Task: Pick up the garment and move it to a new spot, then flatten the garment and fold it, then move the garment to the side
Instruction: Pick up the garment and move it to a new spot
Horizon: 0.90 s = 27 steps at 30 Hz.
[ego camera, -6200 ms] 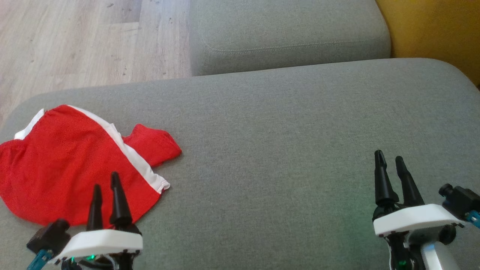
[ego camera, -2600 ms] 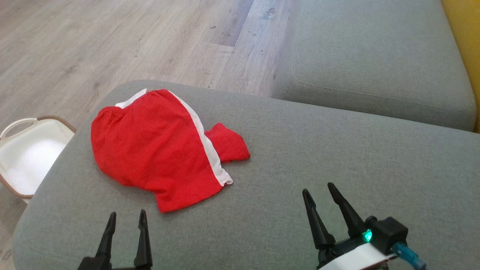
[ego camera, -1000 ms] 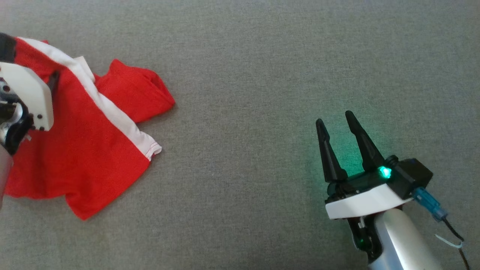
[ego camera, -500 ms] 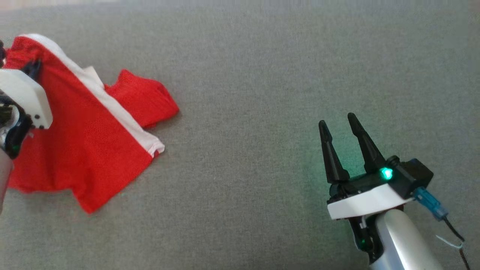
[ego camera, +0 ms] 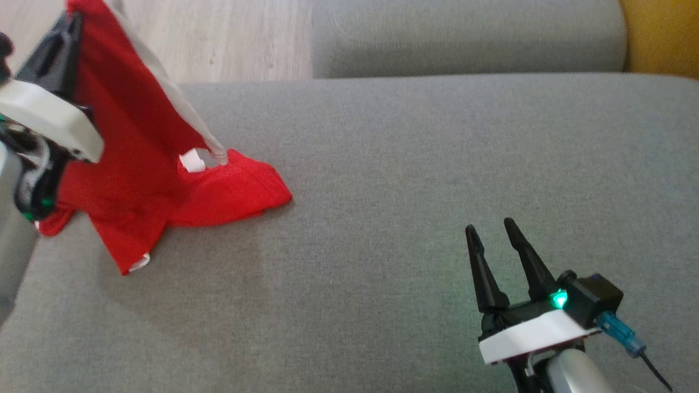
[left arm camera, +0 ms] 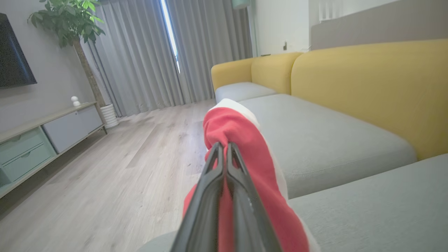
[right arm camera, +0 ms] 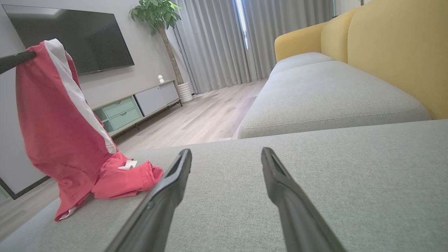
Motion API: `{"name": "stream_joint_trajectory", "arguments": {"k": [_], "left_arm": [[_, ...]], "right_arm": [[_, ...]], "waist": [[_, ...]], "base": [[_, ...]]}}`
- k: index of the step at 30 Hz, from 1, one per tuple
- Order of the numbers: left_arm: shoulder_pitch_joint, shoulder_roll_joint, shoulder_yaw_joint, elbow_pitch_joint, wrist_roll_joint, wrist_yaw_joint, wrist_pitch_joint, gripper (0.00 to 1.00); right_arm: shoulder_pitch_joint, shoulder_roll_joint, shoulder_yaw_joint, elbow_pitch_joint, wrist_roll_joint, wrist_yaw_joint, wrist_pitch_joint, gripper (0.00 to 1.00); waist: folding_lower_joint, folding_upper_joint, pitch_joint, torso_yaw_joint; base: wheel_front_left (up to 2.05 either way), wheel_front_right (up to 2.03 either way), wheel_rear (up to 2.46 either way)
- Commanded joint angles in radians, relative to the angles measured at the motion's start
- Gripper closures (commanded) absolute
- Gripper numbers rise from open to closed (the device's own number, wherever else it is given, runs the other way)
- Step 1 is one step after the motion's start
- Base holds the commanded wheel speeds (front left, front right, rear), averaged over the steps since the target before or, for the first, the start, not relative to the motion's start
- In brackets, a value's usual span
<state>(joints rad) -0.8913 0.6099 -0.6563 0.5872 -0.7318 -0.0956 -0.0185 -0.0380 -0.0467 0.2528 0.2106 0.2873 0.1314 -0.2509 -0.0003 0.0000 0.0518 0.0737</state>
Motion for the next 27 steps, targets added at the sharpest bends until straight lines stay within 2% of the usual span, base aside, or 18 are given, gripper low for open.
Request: {"name": "stream_joint_trajectory", "arguments": {"k": [1,8,14,22,26,27], "left_arm": [[-0.026,0.046,0.051,-0.054,-0.015,0.014,-0.004,1.0],[0.053,-0.022,0.056,-0.291,-0.081,0.086,0.029,1.0],[0.076,-0.114,0.022,-0.417,-0.092,0.143,0.045,1.0],[0.016,-0.243,-0.016,-0.398,-0.083,0.166,0.029,1.0],[-0.026,-0.303,-0.029,-0.325,-0.085,0.149,0.01,1.0],[-0.032,-0.317,-0.029,-0.301,-0.089,0.14,-0.002,0.96]], "right_arm": [[-0.013,-0.004,0.025,-0.03,0.004,-0.001,-0.011,0.0],[-0.017,-0.004,0.011,-0.037,0.032,-0.001,-0.011,0.0],[-0.031,-0.004,0.016,-0.049,0.035,-0.001,-0.011,0.0],[-0.074,-0.004,-0.008,-0.093,0.08,-0.001,-0.011,0.0],[-0.09,-0.004,-0.012,-0.112,0.095,-0.001,-0.011,0.0],[-0.09,-0.004,-0.014,-0.115,0.099,-0.001,-0.011,0.0]], "waist": [[0.0003,0.0,-0.025,0.004],[0.0003,0.0,-0.033,-0.048],[0.0003,0.0,-0.009,-0.138],[0.0003,0.0,0.07,-0.29],[0.0003,0.0,0.109,-0.341],[0.0003,0.0,0.113,-0.346]], "base": [[0.0,0.0,0.0],[0.0,0.0,0.0],[0.0,0.0,0.0],[0.0,0.0,0.0],[0.0,0.0,0.0],[0.0,0.0,0.0]]}}
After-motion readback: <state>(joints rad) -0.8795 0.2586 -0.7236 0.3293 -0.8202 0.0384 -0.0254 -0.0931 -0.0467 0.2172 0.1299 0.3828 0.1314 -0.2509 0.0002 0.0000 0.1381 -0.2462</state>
